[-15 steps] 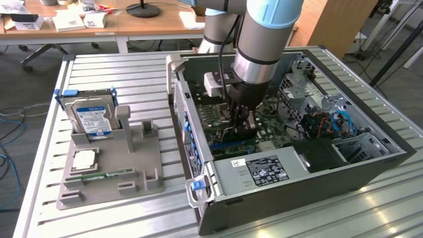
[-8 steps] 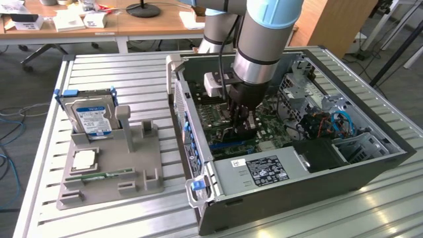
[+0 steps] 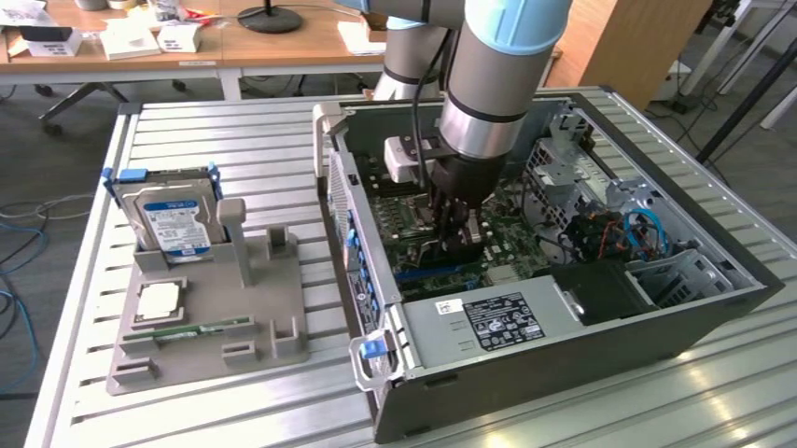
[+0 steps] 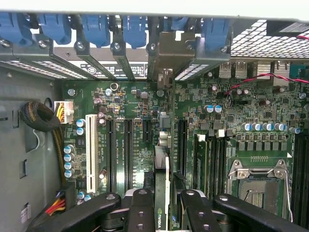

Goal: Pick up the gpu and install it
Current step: 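Insert the gpu into the slot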

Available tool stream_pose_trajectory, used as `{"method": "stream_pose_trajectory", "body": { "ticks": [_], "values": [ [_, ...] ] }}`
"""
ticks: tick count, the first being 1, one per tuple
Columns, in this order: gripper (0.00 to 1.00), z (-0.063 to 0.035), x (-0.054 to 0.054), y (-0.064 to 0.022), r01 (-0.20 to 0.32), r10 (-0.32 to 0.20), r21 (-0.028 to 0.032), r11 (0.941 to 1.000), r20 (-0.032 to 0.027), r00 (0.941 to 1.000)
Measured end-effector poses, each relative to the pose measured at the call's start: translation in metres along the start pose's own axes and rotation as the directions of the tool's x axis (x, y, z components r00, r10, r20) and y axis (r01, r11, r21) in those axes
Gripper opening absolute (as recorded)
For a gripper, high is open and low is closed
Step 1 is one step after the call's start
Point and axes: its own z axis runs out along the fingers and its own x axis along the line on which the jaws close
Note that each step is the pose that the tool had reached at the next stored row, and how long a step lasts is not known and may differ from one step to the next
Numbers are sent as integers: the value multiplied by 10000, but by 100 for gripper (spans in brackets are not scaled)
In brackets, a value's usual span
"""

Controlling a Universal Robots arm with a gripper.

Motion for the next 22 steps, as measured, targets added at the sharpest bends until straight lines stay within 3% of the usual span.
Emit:
{"method": "stream_pose_trajectory", "body": {
  "ticks": [22],
  "values": [
    [26,21,1,1,-1,1,-2,10000,1,10000]
  ]
}}
